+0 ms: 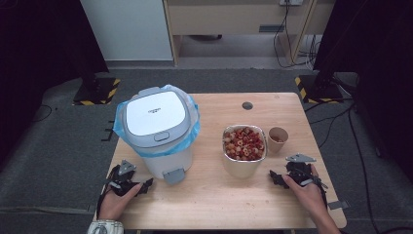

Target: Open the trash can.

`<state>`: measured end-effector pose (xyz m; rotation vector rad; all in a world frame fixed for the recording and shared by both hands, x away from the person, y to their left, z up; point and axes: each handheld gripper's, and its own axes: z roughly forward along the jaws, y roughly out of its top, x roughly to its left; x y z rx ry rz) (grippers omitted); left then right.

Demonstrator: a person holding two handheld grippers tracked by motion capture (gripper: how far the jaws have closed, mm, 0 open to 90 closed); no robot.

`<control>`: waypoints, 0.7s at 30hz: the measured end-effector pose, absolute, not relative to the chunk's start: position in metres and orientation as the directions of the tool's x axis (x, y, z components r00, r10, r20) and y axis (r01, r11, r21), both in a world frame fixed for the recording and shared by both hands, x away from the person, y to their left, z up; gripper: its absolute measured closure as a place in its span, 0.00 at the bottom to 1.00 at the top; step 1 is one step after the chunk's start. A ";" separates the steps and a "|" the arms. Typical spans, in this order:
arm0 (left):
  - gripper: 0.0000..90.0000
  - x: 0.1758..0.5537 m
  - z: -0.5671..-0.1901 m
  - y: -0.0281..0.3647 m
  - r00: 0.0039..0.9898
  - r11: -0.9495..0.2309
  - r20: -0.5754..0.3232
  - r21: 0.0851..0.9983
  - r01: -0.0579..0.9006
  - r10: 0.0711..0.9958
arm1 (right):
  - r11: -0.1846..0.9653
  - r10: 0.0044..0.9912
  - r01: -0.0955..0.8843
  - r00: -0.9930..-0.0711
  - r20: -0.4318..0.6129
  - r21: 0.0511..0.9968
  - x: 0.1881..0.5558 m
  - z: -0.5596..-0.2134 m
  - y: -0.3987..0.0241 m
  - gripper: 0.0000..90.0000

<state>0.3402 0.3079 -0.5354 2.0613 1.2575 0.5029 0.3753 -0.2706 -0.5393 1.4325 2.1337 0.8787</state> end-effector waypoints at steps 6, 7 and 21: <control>0.16 0.335 -0.524 0.304 0.464 -0.308 -0.015 0.730 0.610 0.886 | 0.271 0.924 0.657 -0.382 0.001 0.704 0.375 -0.539 -0.271 0.01; 0.19 0.335 -0.524 0.304 0.464 -0.308 -0.015 0.730 0.610 0.886 | 0.271 0.924 0.657 -0.382 0.001 0.704 0.375 -0.539 -0.271 0.01; 0.72 0.298 -0.486 0.278 0.565 -0.355 0.021 0.797 0.488 0.825 | 0.273 0.922 0.656 -0.387 0.003 0.703 0.375 -0.539 -0.271 0.01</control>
